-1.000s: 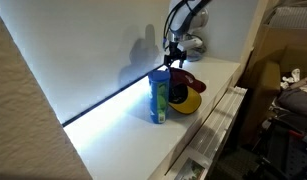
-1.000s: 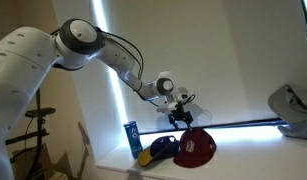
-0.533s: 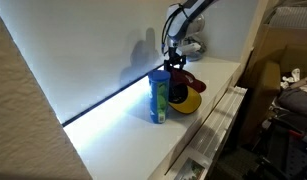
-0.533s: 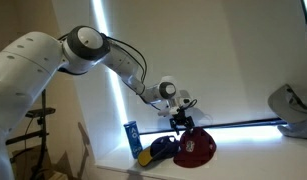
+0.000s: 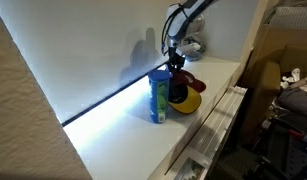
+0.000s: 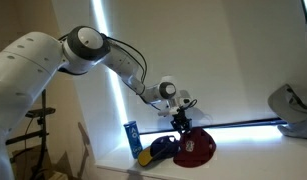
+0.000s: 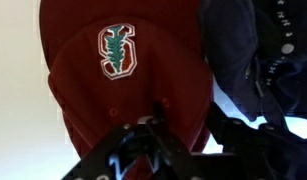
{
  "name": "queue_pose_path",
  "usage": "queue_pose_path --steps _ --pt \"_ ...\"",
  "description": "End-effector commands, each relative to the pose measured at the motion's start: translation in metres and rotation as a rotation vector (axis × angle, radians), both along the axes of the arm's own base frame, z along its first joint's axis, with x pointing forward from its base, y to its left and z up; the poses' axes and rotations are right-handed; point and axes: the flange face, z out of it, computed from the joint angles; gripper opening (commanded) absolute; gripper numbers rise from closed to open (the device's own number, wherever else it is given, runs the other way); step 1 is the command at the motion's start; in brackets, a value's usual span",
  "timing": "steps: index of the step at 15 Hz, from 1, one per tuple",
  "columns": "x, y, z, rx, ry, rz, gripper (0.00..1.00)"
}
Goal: Pick the red cap, put it on the blue bottle, pick it again and put it on the windowsill
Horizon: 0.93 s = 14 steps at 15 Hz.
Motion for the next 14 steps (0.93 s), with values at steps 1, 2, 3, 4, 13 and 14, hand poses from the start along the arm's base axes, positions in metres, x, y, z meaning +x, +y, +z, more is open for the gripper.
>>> queue_pose_path --steps 1,2,3,4,13,14 --pt "-0.002 -0.002 0.001 -0.009 0.008 -0.013 0.18" --pt "-0.002 -0.003 0.001 -0.014 0.010 -0.017 0.12" --pt "-0.002 -0.004 0.001 -0.019 0.012 -0.022 0.06" --pt "-0.002 -0.004 0.001 -0.023 0.010 -0.029 0.01" --pt "-0.004 -0.030 0.102 -0.236 -0.093 -0.074 0.02" --pt "-0.007 -0.030 0.128 -0.255 -0.133 -0.064 0.02"
